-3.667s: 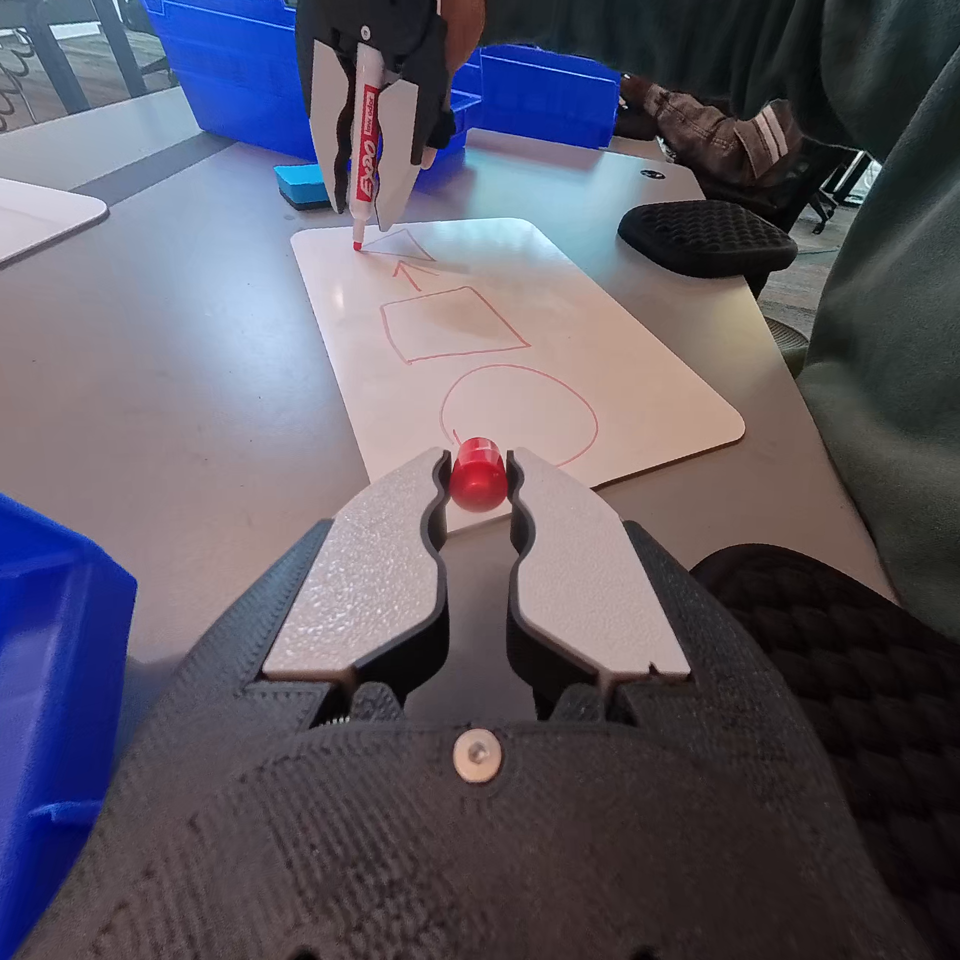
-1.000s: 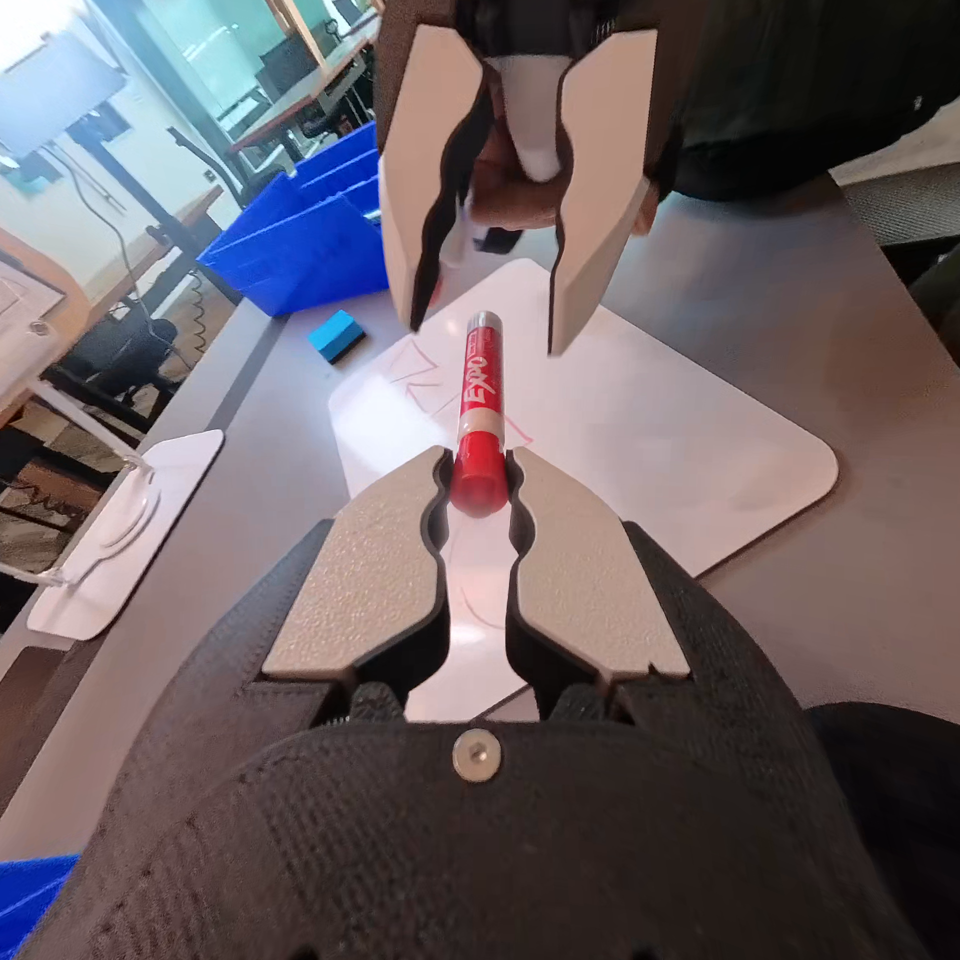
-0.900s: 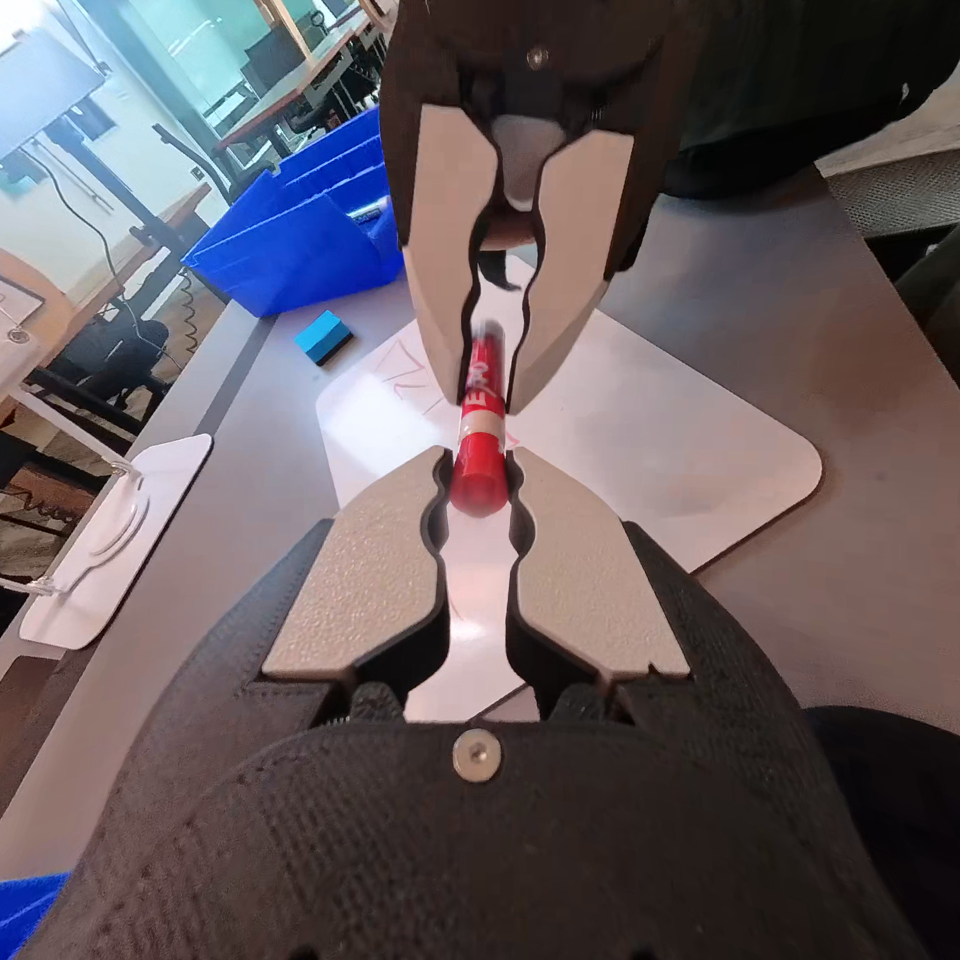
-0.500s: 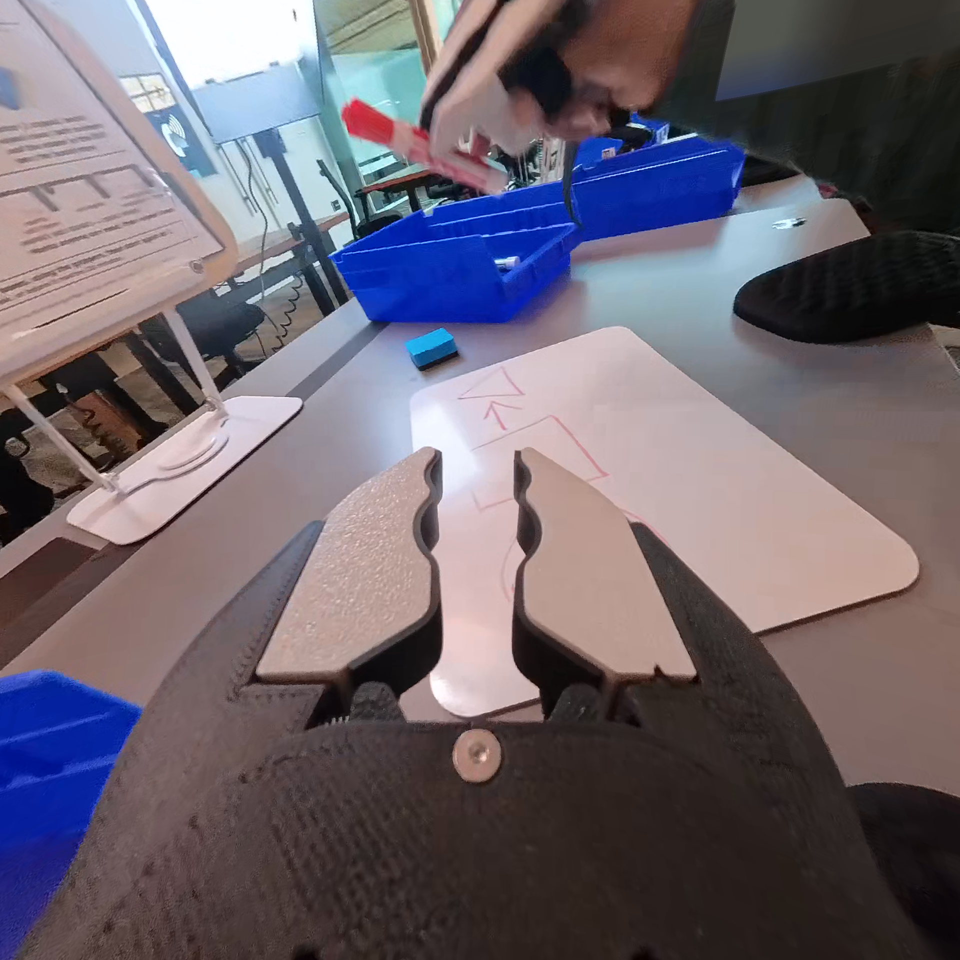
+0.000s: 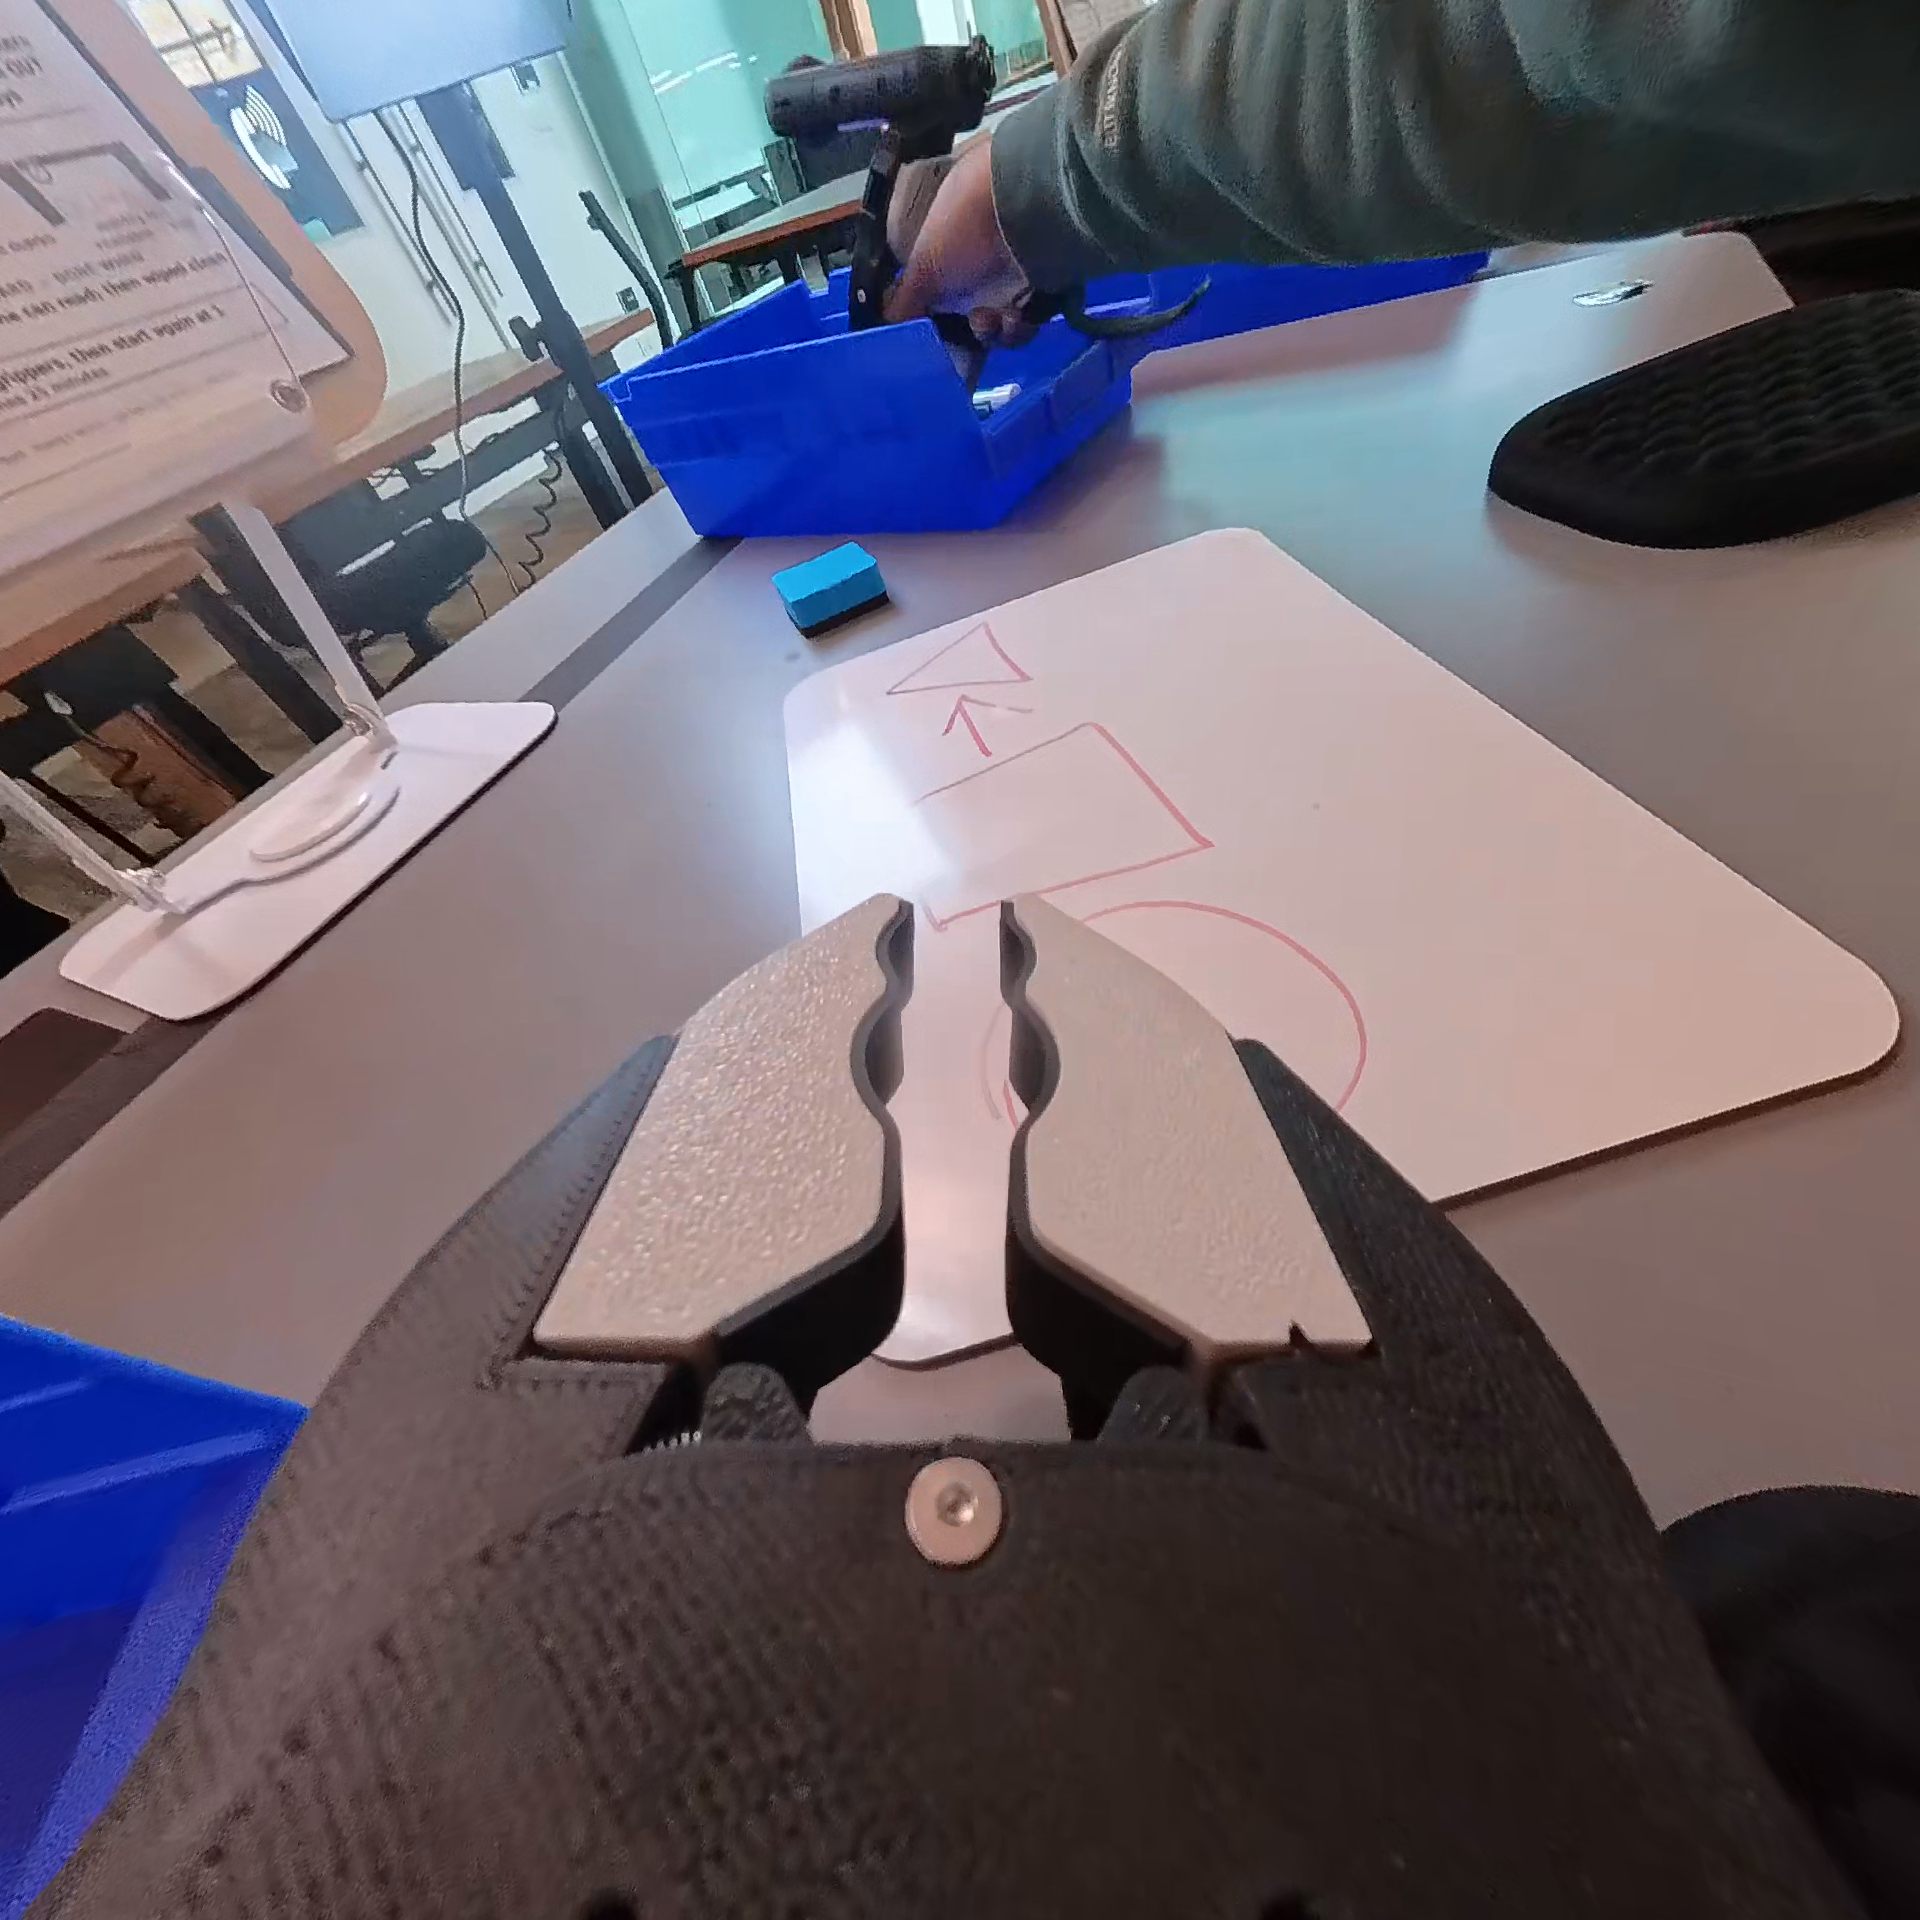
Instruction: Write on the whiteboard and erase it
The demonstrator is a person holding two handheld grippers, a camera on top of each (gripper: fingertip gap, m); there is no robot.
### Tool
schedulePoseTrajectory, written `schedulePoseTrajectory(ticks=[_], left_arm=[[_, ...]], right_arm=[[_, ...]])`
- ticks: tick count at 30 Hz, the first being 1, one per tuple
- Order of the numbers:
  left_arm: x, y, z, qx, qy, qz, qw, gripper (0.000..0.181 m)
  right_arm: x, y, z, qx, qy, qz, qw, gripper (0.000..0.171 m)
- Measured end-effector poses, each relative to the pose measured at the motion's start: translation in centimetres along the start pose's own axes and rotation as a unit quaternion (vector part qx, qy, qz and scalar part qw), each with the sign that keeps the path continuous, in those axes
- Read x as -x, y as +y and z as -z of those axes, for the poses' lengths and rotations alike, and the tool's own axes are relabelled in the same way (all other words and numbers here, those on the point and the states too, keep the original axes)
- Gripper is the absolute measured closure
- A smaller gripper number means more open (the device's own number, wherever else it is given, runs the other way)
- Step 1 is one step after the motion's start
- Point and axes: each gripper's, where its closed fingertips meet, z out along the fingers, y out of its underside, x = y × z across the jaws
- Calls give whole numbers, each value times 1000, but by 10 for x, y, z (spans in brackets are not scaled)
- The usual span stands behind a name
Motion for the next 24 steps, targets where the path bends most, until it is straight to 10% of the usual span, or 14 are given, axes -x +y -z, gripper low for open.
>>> schedulePoseTrajectory(ticks=[5,13,24], left_arm=[[-1,8,-4,6,15,20,1000,165],[5,7,-2,2,3,29,1000,165],[31,-6,14,5,-41,24,999,163]], right_arm=[[8,-7,-1,-9,-27,27,999,147],[63,-50,126,-185,-145,148,961,119],[58,113,110,-10,-69,487,871,112]])
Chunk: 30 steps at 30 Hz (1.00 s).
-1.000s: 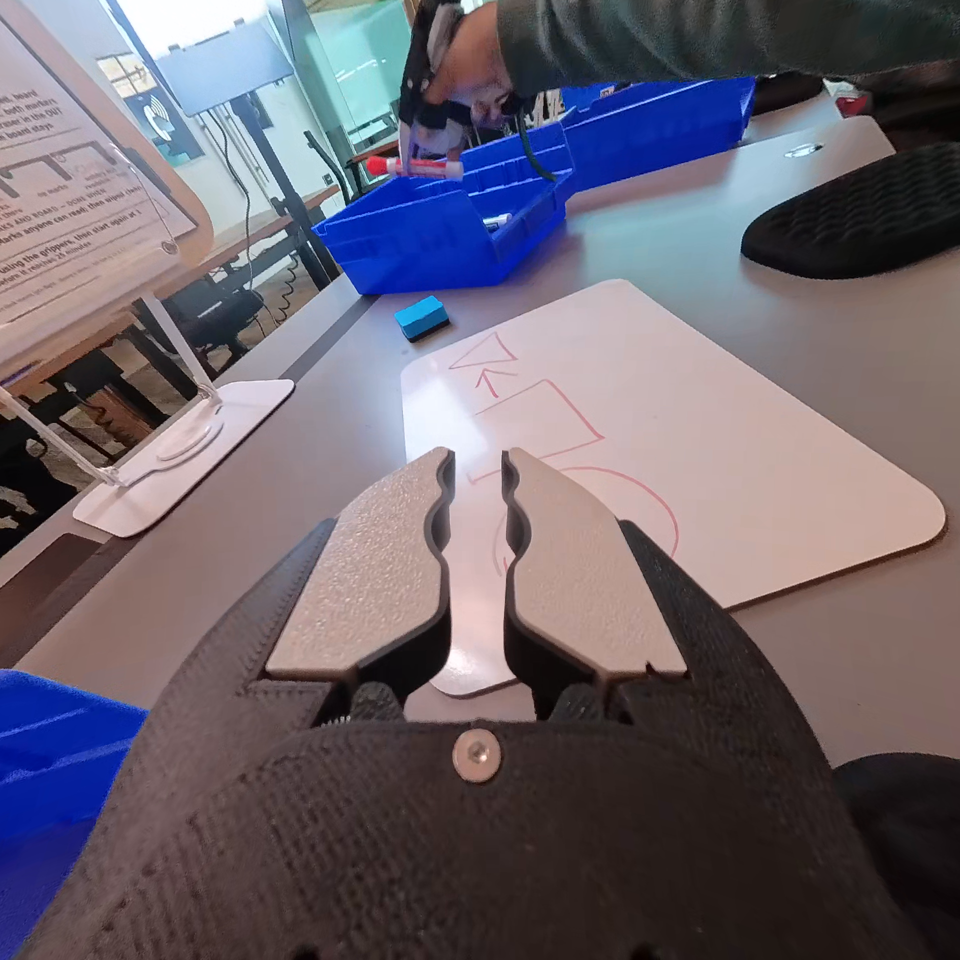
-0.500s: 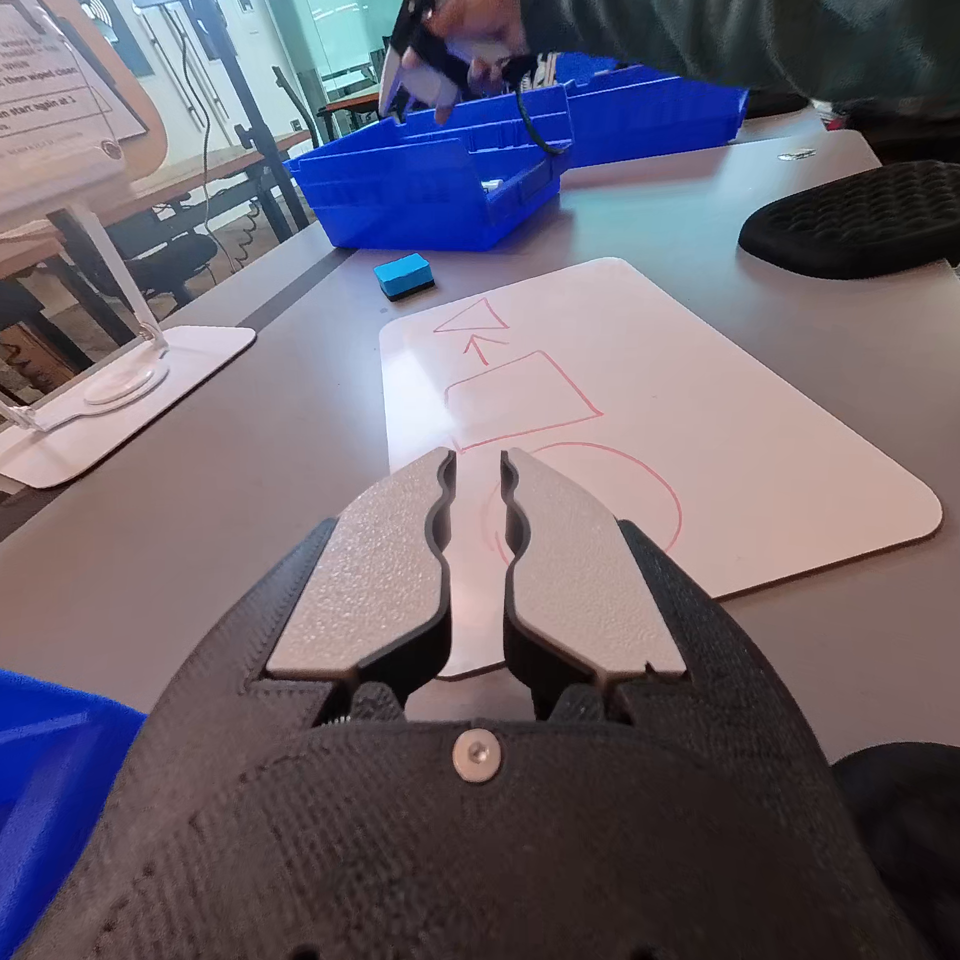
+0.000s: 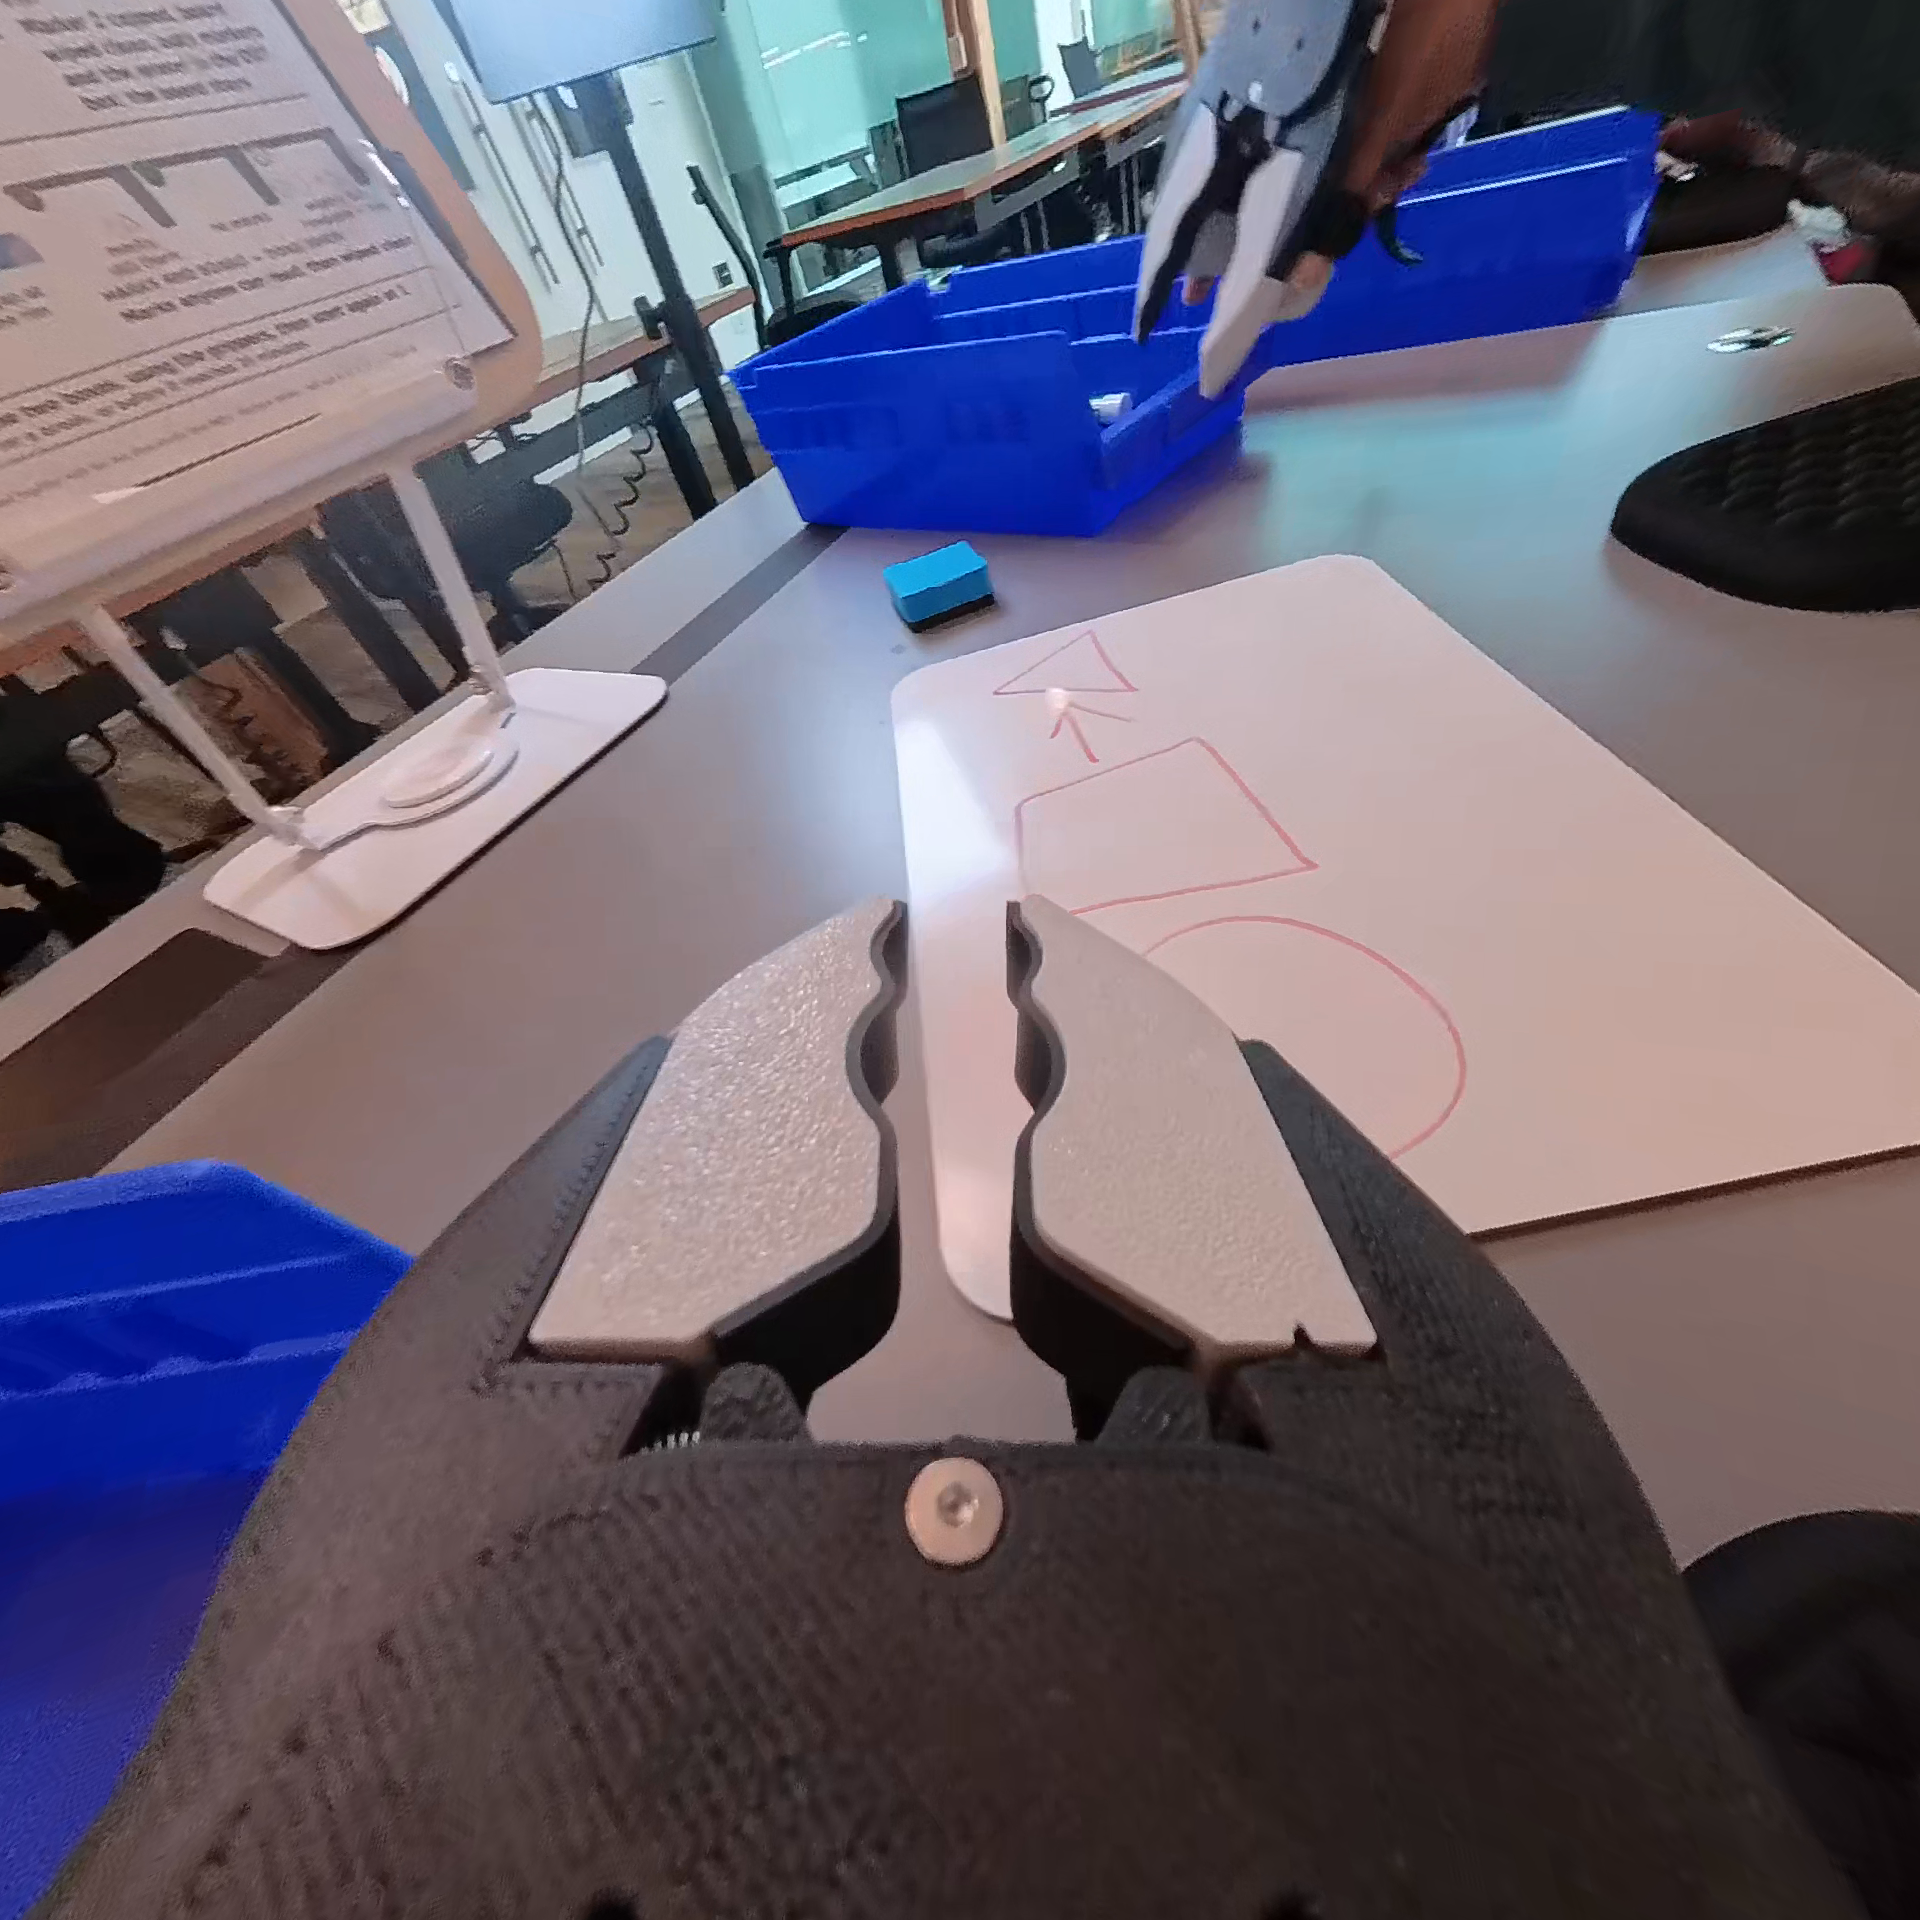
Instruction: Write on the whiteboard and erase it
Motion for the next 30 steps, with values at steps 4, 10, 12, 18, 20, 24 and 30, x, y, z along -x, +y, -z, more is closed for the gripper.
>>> schedulePoseTrajectory(ticks=[4,10,12,18,20,24,30], left_arm=[[22,4,13,54,-25,-6,998,139],[52,16,41,131,-74,-13,989,130],[57,20,47,138,-85,-12,987,130],[59,27,47,131,-96,-12,987,134],[59,29,47,134,-100,-22,986,135],[58,28,46,128,-100,-24,986,138],[56,20,42,102,-99,-26,990,139]], right_arm=[[9,27,-33,62,-8,50,997,107],[-8,33,-49,94,59,128,986,138],[-7,34,-48,92,61,135,985,138],[15,51,-33,144,36,130,980,140],[30,63,-22,184,16,131,974,141],[50,80,-6,190,6,149,970,141],[60,68,15,101,19,88,991,130]])
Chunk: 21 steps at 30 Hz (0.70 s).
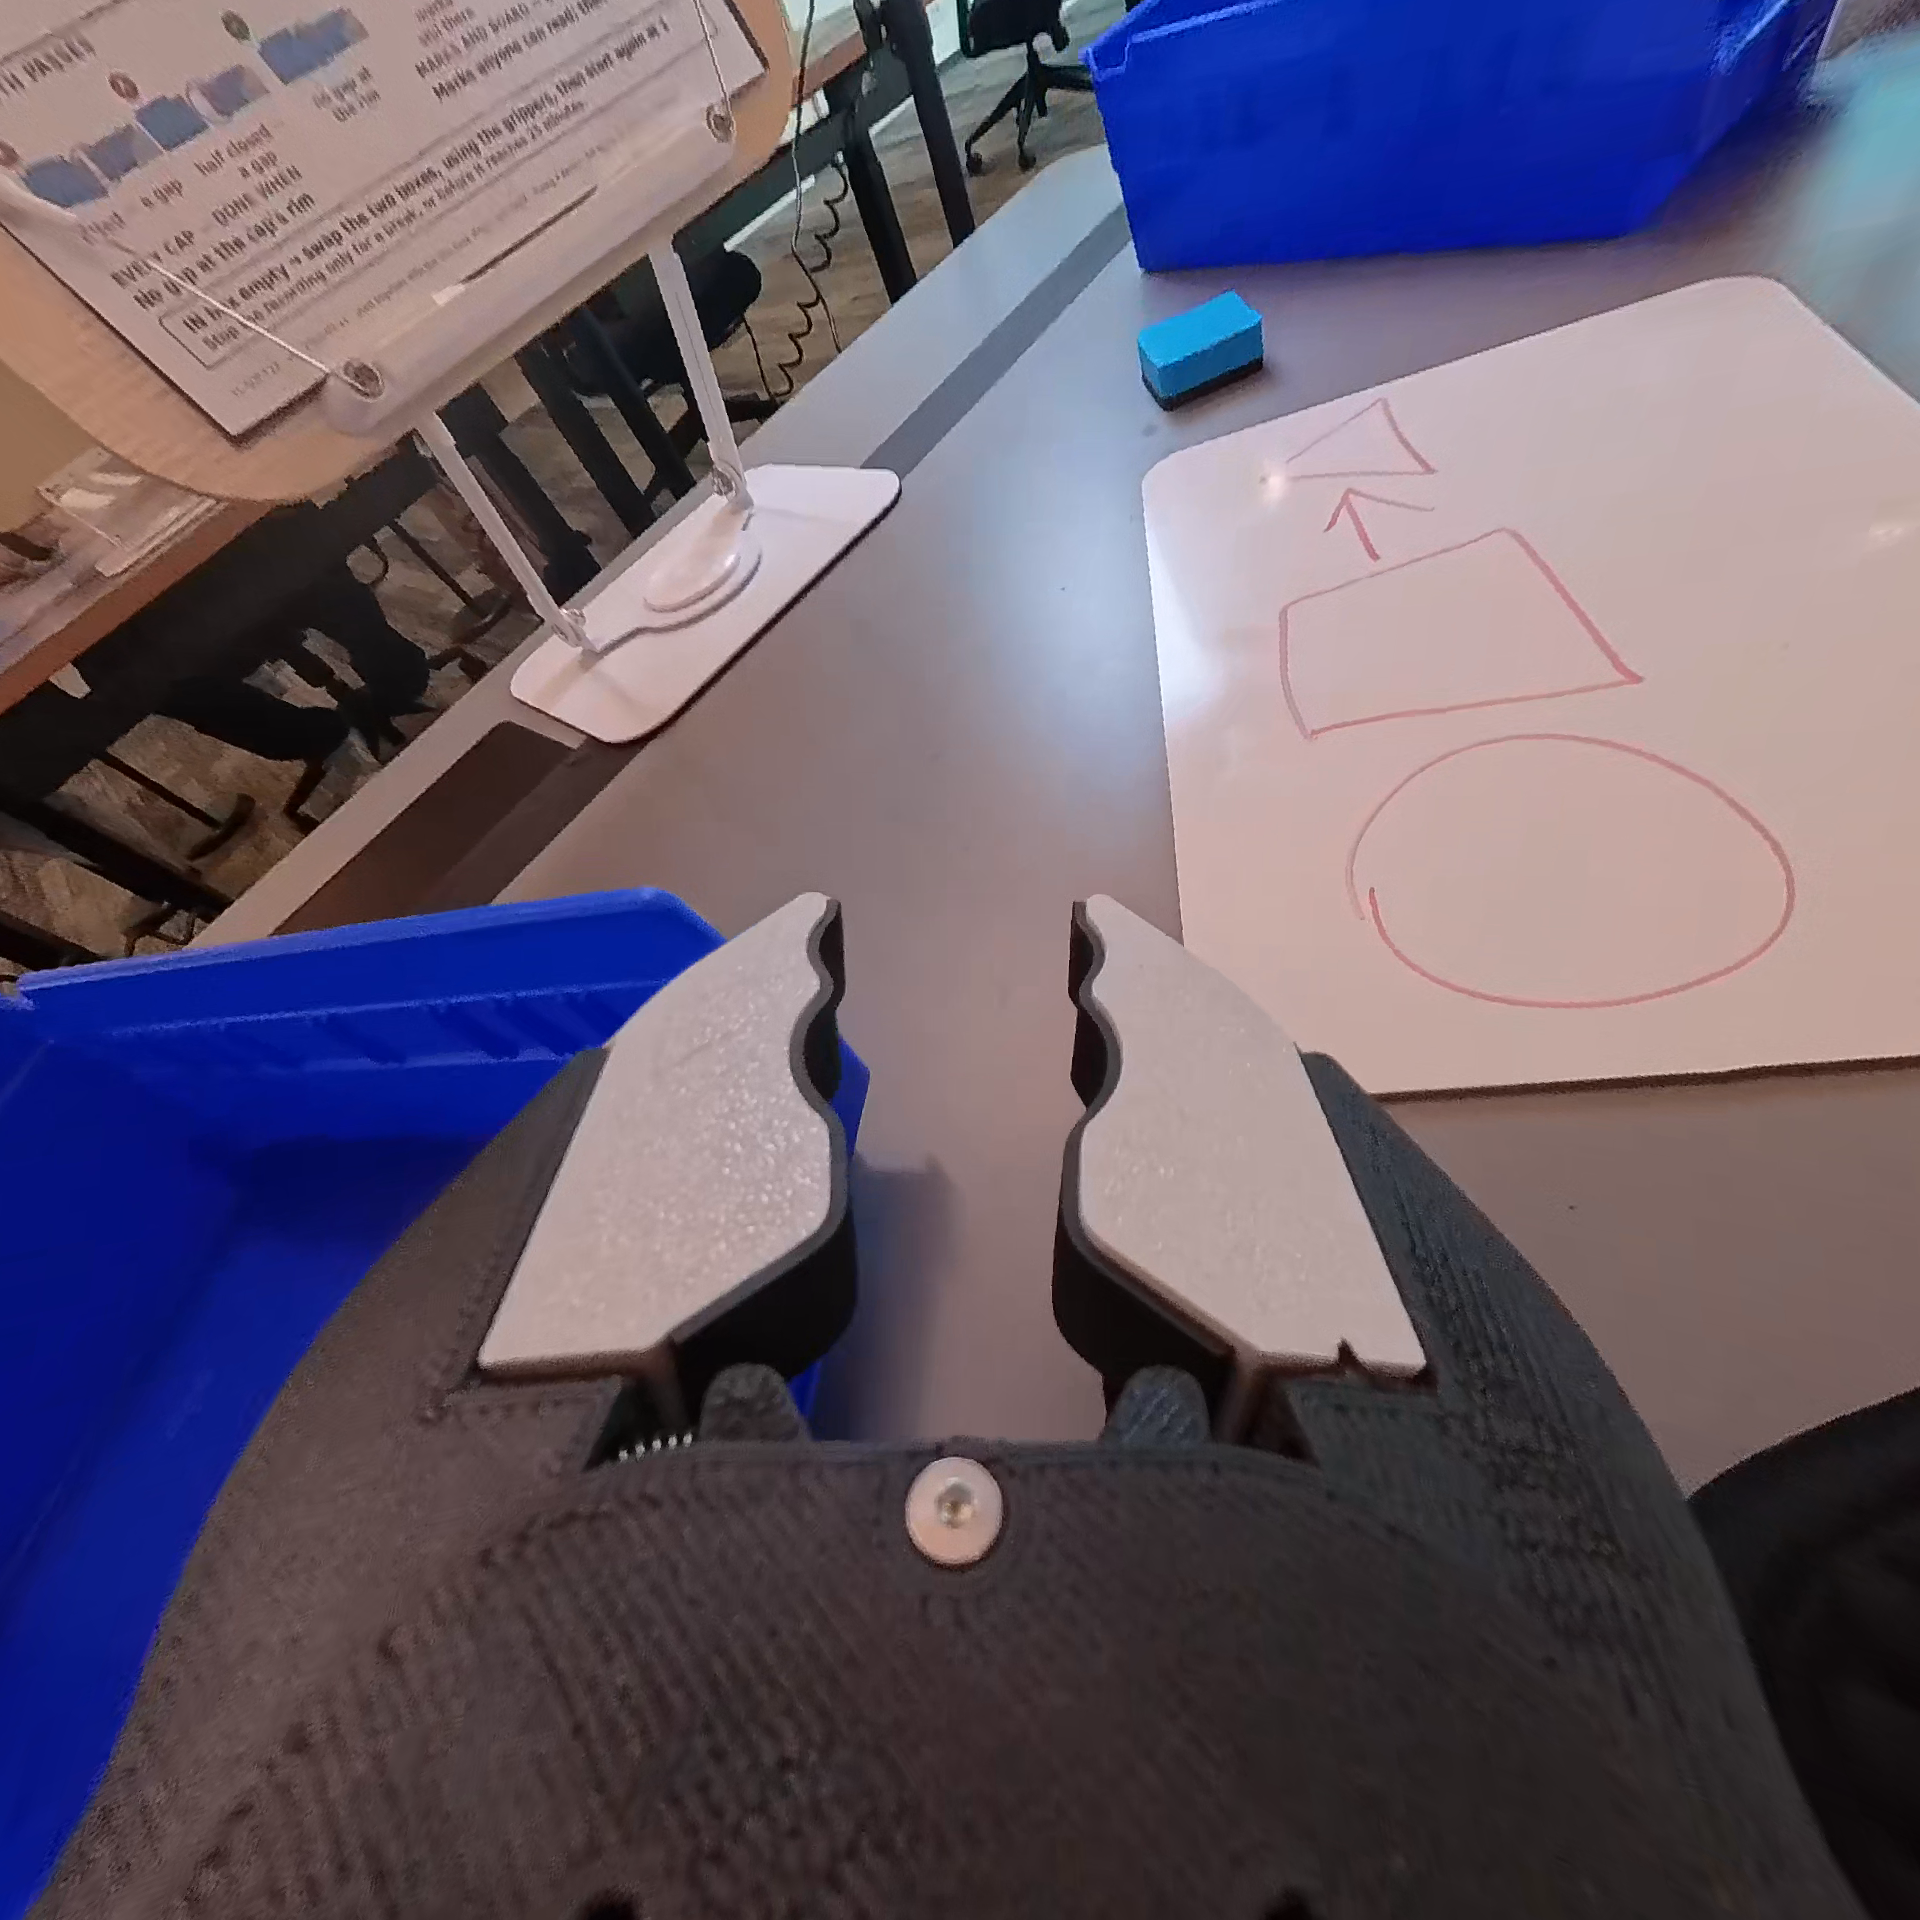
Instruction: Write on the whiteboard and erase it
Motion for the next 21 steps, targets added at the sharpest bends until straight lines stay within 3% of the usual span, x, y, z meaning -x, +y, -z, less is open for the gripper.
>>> schedulePoseTrajectory(ticks=[6,10,13,17,21], left_arm=[[-5,-24,1,-80,3,17,997,143],[-12,-30,-1,-113,2,15,993,144],[-20,-29,-3,-118,15,19,993,145],[-28,-23,-7,-110,28,13,993,146],[-35,-20,-11,-101,43,9,994,146]], right_arm=[[10,-116,82,-252,3,-80,965,127],[7,-193,62,-328,-26,-193,924,122],[-18,-220,7,-295,-15,-263,919,114],[-55,-209,-62,-169,23,-275,946,103],[-55,-206,-88,-101,-12,-238,966,101]])
